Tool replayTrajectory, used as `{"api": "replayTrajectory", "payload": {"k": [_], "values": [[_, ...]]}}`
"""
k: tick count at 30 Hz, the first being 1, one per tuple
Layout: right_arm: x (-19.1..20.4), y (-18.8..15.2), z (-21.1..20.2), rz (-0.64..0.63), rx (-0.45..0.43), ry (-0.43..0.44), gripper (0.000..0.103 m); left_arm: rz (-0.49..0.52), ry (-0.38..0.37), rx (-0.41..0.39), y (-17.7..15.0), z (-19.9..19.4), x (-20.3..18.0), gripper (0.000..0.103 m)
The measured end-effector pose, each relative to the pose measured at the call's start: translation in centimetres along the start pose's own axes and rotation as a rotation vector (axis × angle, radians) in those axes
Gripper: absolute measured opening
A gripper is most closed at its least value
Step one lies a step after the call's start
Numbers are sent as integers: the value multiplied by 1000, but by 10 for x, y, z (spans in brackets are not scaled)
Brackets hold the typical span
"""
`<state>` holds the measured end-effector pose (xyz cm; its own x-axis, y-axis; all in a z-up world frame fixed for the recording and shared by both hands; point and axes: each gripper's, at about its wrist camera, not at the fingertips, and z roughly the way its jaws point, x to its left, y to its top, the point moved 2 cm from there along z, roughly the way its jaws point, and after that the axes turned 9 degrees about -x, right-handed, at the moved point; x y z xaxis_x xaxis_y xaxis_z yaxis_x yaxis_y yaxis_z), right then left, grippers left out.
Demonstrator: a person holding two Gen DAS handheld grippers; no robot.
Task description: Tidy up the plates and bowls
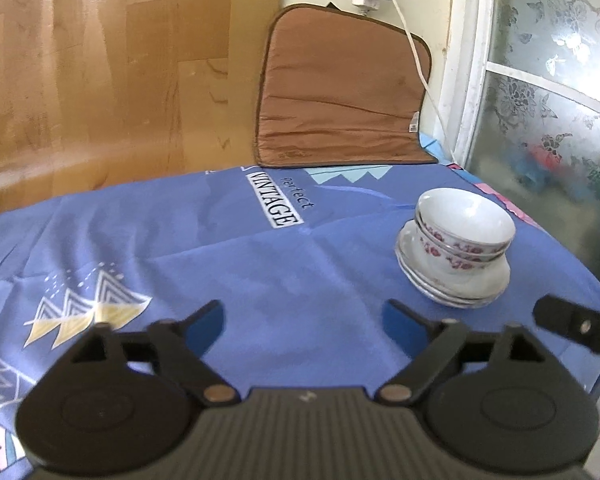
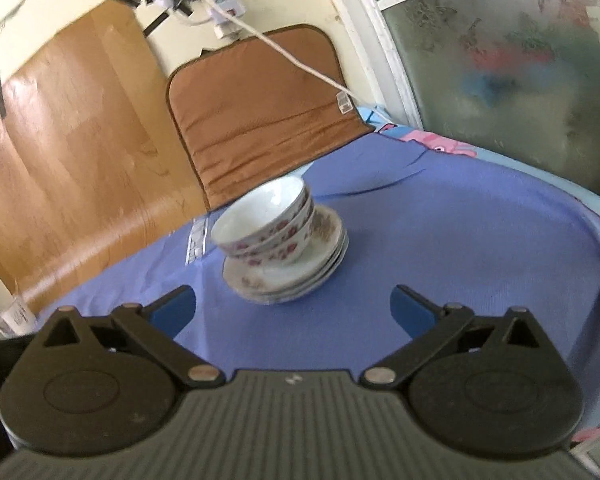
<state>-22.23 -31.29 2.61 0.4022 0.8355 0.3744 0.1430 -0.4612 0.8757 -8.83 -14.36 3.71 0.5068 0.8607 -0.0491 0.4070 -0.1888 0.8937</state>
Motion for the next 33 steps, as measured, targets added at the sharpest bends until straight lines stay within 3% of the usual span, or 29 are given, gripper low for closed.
{"api": "replayTrajectory", "payload": {"k": [6, 23, 33], "values": [[22, -12, -13, -101, 40, 1, 103, 19, 25, -40, 0, -18, 8, 103], [34, -19, -11, -48, 60, -13, 103, 48, 54, -3, -8, -22, 14, 103], [36, -20, -10, -56, 54, -9, 103, 100, 100, -47, -9, -26, 11, 103]]}}
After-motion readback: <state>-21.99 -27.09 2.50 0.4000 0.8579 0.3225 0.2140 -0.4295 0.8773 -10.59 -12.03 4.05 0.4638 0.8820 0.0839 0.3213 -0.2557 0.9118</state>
